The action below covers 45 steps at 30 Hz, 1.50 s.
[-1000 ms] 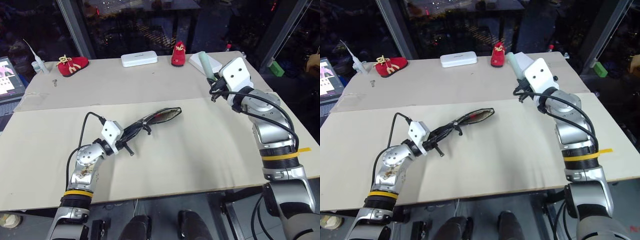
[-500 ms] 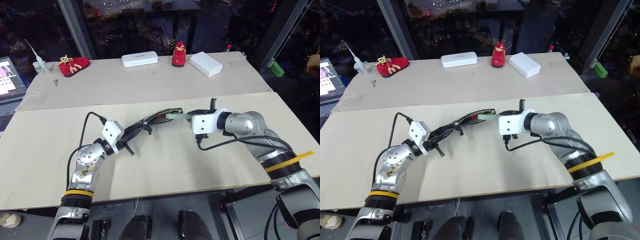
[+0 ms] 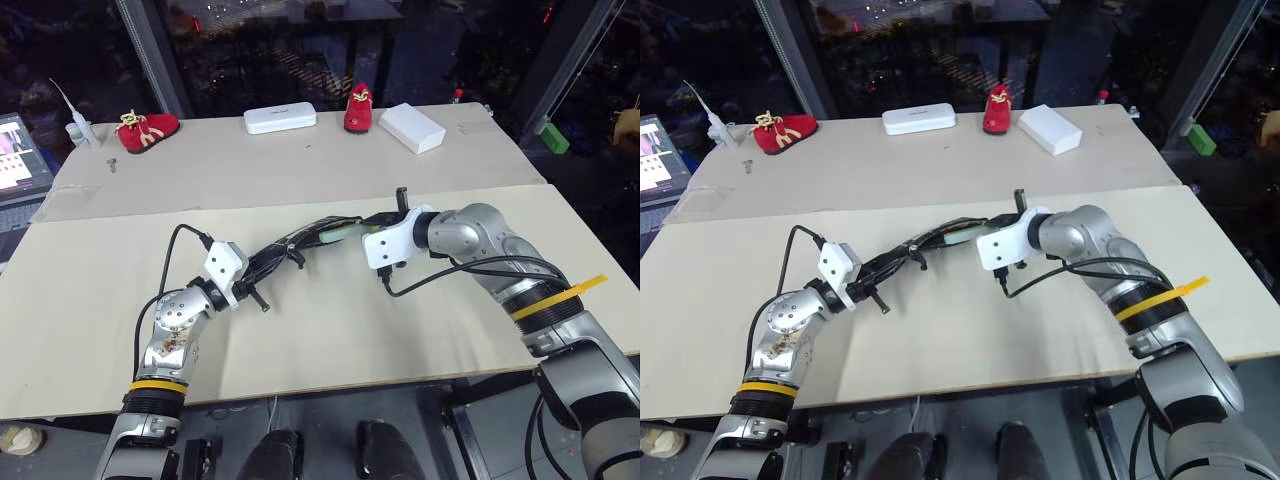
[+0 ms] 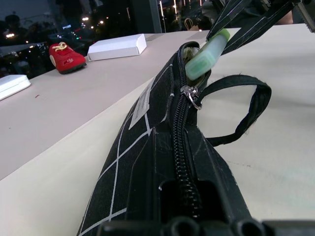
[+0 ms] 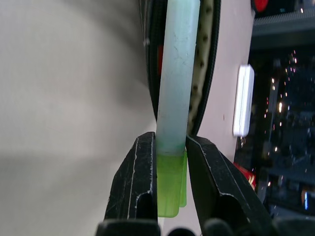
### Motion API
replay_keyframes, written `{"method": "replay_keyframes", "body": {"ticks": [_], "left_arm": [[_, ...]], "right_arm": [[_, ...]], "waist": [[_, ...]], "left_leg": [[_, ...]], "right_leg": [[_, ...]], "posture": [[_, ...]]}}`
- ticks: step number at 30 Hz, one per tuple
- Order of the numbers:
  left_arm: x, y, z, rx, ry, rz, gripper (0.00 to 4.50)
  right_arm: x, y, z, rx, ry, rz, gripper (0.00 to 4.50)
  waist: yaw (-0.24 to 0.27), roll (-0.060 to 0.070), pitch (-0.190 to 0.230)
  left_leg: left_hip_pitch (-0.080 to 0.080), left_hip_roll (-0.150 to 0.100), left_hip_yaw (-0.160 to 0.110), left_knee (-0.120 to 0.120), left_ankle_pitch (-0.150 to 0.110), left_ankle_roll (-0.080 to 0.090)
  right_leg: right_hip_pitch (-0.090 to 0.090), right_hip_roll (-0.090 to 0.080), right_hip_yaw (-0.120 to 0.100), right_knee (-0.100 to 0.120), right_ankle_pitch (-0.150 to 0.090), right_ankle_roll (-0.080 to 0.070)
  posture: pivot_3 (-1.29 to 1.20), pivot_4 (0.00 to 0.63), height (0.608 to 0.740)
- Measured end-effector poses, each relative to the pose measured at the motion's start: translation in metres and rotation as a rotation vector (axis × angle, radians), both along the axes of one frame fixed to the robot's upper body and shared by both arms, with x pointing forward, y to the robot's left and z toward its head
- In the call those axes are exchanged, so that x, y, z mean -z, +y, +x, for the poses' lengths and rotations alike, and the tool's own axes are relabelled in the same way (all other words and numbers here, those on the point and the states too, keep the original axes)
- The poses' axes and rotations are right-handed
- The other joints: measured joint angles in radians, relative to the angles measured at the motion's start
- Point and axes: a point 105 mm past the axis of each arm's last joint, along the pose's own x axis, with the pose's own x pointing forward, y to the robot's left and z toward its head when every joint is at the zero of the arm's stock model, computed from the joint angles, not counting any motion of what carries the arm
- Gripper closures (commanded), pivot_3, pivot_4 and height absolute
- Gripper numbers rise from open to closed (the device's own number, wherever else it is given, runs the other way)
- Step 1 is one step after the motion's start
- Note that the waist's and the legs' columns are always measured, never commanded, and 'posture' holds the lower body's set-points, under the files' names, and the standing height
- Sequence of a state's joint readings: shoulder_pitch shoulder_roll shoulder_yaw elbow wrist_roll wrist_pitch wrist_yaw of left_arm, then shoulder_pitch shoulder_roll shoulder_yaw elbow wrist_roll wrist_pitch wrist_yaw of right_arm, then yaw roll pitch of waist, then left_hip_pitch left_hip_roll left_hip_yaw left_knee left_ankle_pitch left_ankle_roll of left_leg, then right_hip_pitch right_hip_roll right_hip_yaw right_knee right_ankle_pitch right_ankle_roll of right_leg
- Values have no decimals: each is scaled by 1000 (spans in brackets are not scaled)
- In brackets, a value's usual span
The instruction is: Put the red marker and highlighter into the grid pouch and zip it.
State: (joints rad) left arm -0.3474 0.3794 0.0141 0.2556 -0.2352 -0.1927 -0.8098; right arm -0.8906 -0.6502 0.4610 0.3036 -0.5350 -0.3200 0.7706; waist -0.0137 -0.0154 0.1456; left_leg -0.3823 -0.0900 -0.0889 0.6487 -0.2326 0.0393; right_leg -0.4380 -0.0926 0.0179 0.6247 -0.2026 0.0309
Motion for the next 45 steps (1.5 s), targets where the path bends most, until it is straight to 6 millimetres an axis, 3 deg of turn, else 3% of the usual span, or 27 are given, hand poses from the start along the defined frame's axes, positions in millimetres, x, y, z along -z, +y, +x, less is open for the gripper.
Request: {"method": "replay_keyframes", "body": {"ticks": [5,10,14,19,24,37,38,41,45], "left_arm": [[0,0,0,0,0,0,4500],[2,-1,0,5,8,-2,4500],[6,-1,2,2,24,-6,4500],[7,-4,3,8,29,-9,4500],[6,-7,6,12,31,-15,4500],[5,-7,6,17,21,-13,4500],[5,-7,6,17,22,-13,4500],[5,-7,6,17,20,-14,4500],[5,-7,6,17,17,-14,4500]], "right_arm": [[-1,1,1,-1,-10,-65,3450],[-4,18,2,-36,-49,-138,3450],[7,30,3,-3,7,-167,3450],[-2,33,12,82,9,-178,3450],[5,45,14,114,49,-141,3450],[20,83,2,-6,64,-122,3450],[21,89,0,-21,77,-106,3019],[23,98,-6,-50,128,-47,2358],[18,92,-2,-19,164,28,922]], "waist": [[1,0,0],[-4,0,0],[-4,0,0],[-1,0,0],[-3,0,0],[-4,0,0],[-7,0,0],[-9,0,0],[-6,0,0]], "left_leg": [[0,0,0,0,0,0],[1,0,1,0,0,0],[1,0,1,0,0,0],[0,0,1,0,0,0],[0,0,1,0,0,0],[1,0,1,0,0,-1],[1,0,1,0,0,-1],[1,0,1,0,0,-2],[1,0,1,0,0,-1]], "right_leg": [[0,0,0,0,0,0],[-1,0,0,1,0,0],[0,0,0,1,0,0],[-1,0,0,2,0,-1],[-2,0,0,2,0,-1],[-2,0,0,3,1,-1],[-3,0,0,3,1,-1],[-3,0,0,3,1,-1],[-2,0,0,3,1,-1]], "posture": [[0,150,740],[0,150,740],[0,150,740],[0,150,740],[0,150,740],[0,150,740],[0,150,740],[0,150,740],[0,150,740]]}}
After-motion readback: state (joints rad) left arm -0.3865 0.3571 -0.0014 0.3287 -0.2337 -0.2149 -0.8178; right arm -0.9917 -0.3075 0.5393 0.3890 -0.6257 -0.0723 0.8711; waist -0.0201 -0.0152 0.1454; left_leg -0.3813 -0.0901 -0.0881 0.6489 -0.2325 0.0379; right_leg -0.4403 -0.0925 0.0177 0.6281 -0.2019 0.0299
